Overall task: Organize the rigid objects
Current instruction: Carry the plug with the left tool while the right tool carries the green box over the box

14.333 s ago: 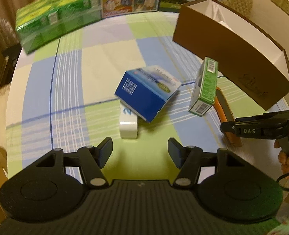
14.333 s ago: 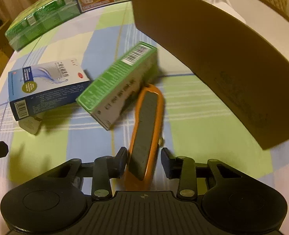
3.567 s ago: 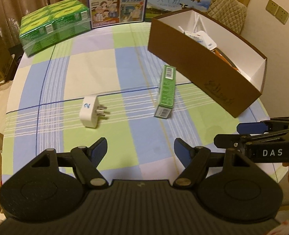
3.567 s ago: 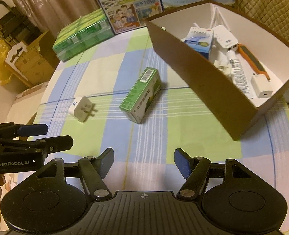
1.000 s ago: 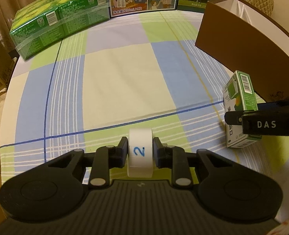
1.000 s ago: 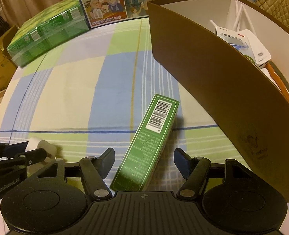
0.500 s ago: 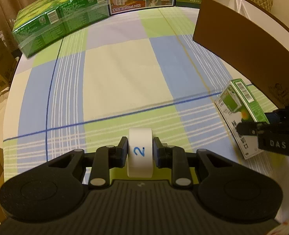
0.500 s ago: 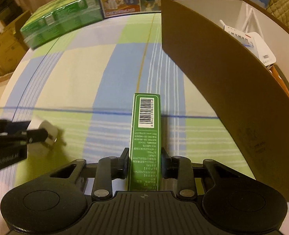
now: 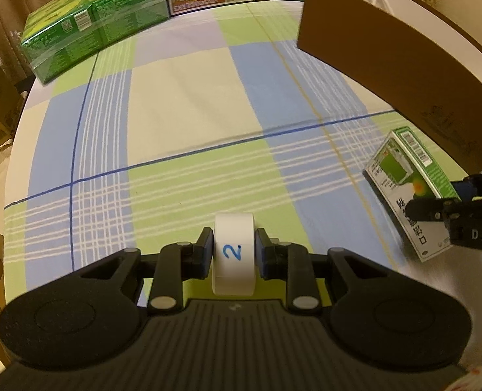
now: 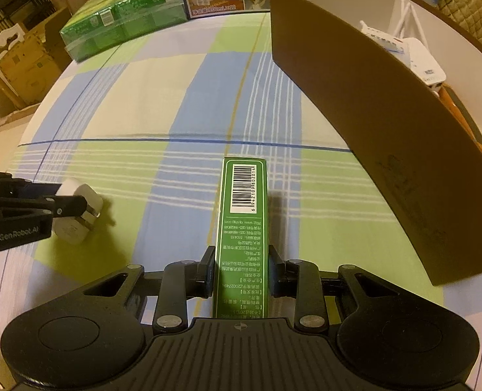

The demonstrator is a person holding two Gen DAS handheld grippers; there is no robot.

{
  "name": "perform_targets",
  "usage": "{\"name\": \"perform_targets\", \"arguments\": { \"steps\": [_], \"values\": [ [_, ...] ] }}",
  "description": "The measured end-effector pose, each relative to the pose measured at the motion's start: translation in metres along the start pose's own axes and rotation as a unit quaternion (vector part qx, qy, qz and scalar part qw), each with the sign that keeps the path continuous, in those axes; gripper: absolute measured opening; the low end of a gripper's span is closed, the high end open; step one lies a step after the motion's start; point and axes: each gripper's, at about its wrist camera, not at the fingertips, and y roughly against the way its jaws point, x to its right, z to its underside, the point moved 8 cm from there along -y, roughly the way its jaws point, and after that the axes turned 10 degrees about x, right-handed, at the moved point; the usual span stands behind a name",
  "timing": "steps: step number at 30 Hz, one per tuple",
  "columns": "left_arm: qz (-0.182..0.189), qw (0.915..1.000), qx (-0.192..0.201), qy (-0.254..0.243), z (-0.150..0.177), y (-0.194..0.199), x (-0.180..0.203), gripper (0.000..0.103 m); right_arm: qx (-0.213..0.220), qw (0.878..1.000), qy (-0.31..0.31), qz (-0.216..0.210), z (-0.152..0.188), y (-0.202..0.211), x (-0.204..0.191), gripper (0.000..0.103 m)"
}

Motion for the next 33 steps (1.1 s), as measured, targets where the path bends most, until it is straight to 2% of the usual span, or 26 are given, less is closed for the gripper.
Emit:
{"name": "perform_targets", "arguments": {
  "steps": [6, 18, 26, 33],
  "values": [
    [0.012, 0.9997, 0.019, -0.008, -0.008, 0.019, 0.018, 0.023, 0.018, 1.000, -0.009, -0.004, -0.001, 0.021, 0.004, 0.027],
    [0.063, 0.9923, 0.092, -0.053, -0.071, 0.069, 0.083, 0.023, 0.078, 0.997, -0.023, -0.020, -0.024, 0.083, 0.024, 0.027],
    [0.098, 0.9821, 0.135, -0.088, -0.132, 0.077, 0.145, 0.023, 0.127, 0.991, -0.040, -0.003, -0.062, 0.125, 0.081, 0.027],
    [0.124, 0.9760, 0.153, -0.093, -0.184, 0.061, 0.211, 0.023, 0.151, 0.988, -0.033, 0.026, -0.098, 0.138, 0.146, 0.027]
  ]
}}
